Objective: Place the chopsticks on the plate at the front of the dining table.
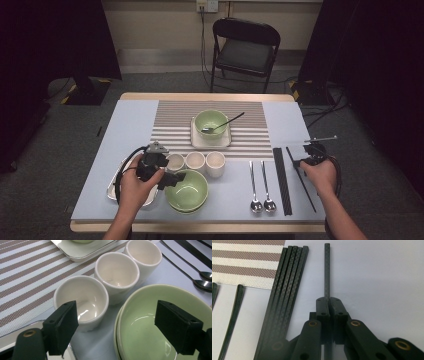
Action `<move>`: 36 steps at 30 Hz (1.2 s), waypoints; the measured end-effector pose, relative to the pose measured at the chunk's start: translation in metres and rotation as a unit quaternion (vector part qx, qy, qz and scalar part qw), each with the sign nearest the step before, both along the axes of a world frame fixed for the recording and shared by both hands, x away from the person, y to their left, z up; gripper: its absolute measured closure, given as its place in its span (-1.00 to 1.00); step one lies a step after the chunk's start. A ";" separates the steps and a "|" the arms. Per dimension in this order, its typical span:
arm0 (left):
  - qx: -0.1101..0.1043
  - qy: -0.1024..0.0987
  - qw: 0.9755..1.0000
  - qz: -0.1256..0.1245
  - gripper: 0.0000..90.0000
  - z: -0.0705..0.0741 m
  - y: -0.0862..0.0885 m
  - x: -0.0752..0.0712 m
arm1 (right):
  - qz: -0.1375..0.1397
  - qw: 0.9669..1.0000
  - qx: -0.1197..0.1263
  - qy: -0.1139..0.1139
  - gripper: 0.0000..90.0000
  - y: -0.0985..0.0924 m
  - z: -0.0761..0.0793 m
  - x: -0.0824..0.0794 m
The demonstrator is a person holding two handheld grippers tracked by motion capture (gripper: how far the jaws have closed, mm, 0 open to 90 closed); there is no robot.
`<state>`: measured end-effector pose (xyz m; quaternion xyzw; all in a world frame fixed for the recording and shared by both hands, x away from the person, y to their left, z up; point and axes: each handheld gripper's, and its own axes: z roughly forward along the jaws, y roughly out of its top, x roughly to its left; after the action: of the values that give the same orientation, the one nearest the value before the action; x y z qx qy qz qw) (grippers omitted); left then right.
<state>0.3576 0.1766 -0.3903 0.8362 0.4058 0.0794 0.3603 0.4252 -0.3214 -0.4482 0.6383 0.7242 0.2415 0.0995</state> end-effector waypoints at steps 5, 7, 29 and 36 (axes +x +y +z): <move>-0.003 0.000 1.000 0.001 -0.59 -0.002 0.000 0.001 | -0.004 1.000 0.022 -0.002 0.93 -0.003 0.000 0.000; -0.003 0.003 1.000 0.000 -0.59 -0.002 -0.001 0.001 | -0.002 0.999 0.032 -0.005 0.93 -0.005 0.001 0.001; -0.018 0.009 1.000 0.007 -0.62 0.002 -0.009 0.005 | 0.009 0.994 0.093 -0.052 0.93 -0.005 0.039 -0.001; -0.016 0.009 1.000 0.001 -0.61 0.008 -0.012 0.007 | 0.021 0.994 0.096 -0.057 0.92 0.007 0.045 0.001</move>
<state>0.3646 0.1650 -0.3819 0.8303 0.4114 0.0659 0.3702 0.4260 -0.3146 -0.4032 0.6146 0.7043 0.3474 0.0736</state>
